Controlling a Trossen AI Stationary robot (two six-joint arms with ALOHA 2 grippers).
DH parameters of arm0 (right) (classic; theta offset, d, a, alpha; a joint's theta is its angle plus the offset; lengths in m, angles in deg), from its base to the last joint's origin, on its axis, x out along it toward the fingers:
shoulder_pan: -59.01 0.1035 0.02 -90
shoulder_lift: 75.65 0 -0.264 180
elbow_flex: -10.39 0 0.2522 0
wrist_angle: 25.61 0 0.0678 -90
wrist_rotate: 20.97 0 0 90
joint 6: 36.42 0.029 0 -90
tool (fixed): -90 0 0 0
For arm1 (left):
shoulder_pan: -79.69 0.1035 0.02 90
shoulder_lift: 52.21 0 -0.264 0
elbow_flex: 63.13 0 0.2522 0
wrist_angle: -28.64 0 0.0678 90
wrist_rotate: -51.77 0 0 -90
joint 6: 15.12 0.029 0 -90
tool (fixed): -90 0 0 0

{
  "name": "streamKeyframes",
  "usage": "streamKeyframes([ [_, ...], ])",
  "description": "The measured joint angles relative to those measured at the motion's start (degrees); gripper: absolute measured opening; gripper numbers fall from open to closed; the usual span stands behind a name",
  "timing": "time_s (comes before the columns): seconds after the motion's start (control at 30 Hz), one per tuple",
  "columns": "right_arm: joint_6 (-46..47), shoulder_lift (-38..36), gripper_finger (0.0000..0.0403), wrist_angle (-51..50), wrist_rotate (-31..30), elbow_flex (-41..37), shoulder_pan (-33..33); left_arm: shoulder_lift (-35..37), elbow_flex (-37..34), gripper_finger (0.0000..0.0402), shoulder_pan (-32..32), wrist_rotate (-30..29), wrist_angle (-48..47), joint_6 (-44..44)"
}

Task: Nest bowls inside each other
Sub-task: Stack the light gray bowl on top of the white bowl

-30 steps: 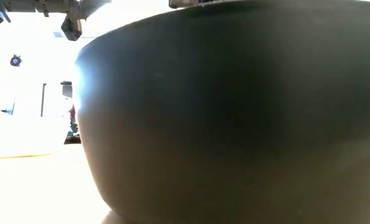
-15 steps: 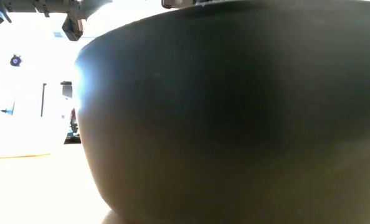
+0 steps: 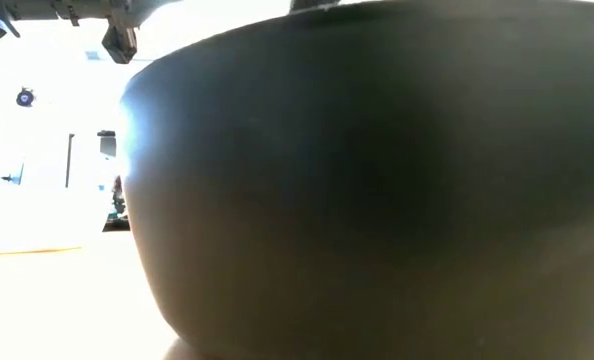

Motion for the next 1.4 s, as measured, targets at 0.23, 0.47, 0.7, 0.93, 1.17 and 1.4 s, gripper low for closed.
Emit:
streamKeyframes([
  [0.23, -1.72, 1.57, 0.0027, 2.33, 0.91, 4.57, -2.02, -0.3, 0.0, 0.0, 0.0, 0.16, 0.04, 0.02],
  [0.47, -1.88, 3.39, 0.0009, 2.88, 2.41, 3.44, -3.5, -0.3, -0.02, 0.0, 0.0, 0.18, 0.02, 0.02],
  [0.7, -2.88, 5.59, 0.0008, 2.9, 4.88, 3.04, -3.61, -0.3, -0.02, 0.0, 0.0, 0.18, 0.04, 0.02],
  [0.93, -2.88, 7.29, 0.0008, 3.73, 5.98, 3.35, -3.55, -0.37, -0.04, 0.0, 0.0, 0.2, 0.04, 0.04],
  [1.17, -3.19, 6.11, 0.0008, 3.99, 5.0, 3.42, -4.45, -0.46, -0.05, 0.0, 0.0, 0.18, 0.09, 0.04],
  [1.4, -4.26, 8.52, 0.0008, 2.7, 5.59, 3.37, -4.45, -1.06, -0.11, 0.0, 0.0, 0.18, 0.11, 0.04],
])
